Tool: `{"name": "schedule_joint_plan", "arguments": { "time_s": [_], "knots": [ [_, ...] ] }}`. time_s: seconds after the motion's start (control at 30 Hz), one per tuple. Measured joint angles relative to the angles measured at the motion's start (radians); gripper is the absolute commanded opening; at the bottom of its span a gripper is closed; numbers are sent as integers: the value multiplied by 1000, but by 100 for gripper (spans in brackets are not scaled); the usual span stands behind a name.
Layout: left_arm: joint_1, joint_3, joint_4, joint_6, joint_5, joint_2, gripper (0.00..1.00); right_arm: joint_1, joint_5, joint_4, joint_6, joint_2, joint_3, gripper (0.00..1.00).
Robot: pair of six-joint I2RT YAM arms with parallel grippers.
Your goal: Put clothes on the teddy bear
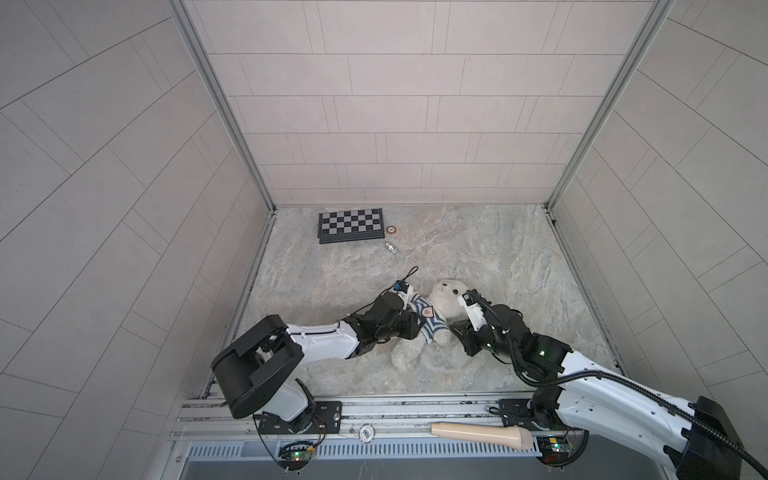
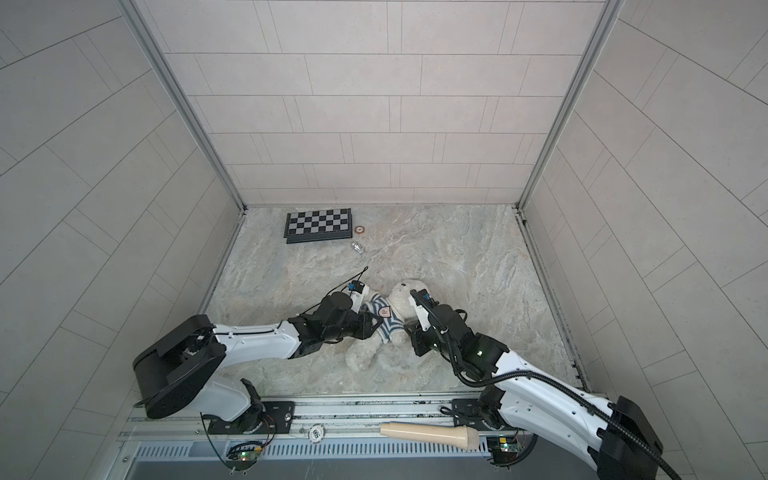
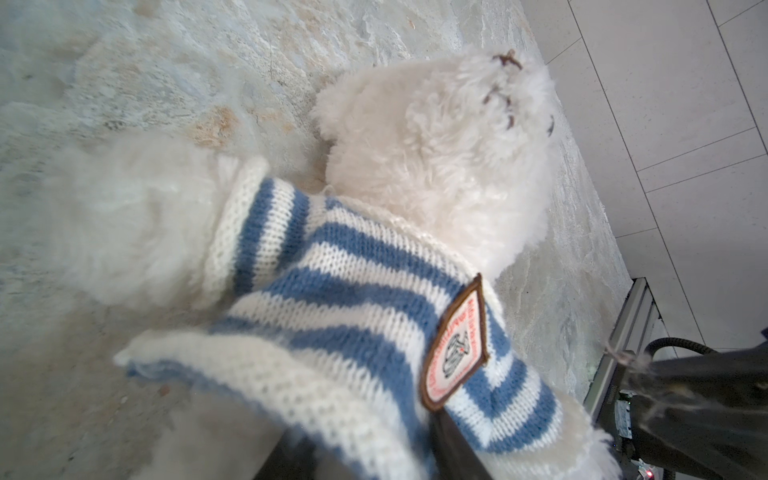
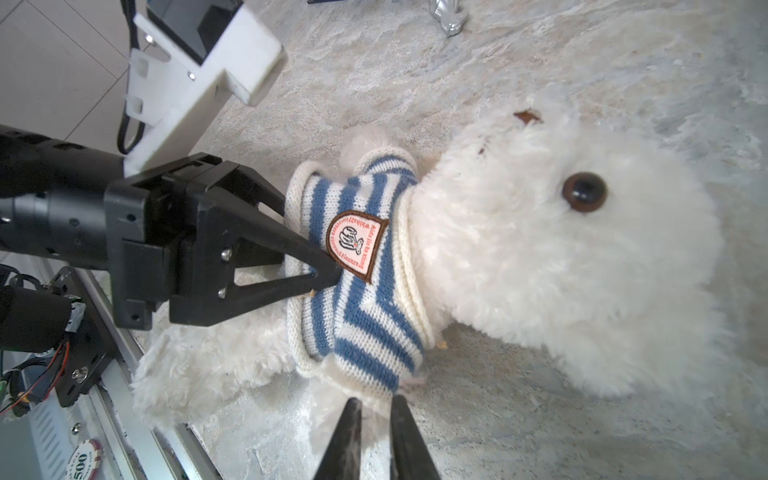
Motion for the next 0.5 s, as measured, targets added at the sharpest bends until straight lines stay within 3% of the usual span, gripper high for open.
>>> {"name": "schedule_joint_plan", "arguments": {
  "time_s": [0.3, 0.5],
  "knots": [
    [-7, 0, 6, -6, -3, 0, 42, 13, -3, 61, -17, 180, 51, 16],
    [-8, 0, 6, -6, -3, 0, 42, 46, 15, 50, -19, 185, 47, 16]
  ]
}}
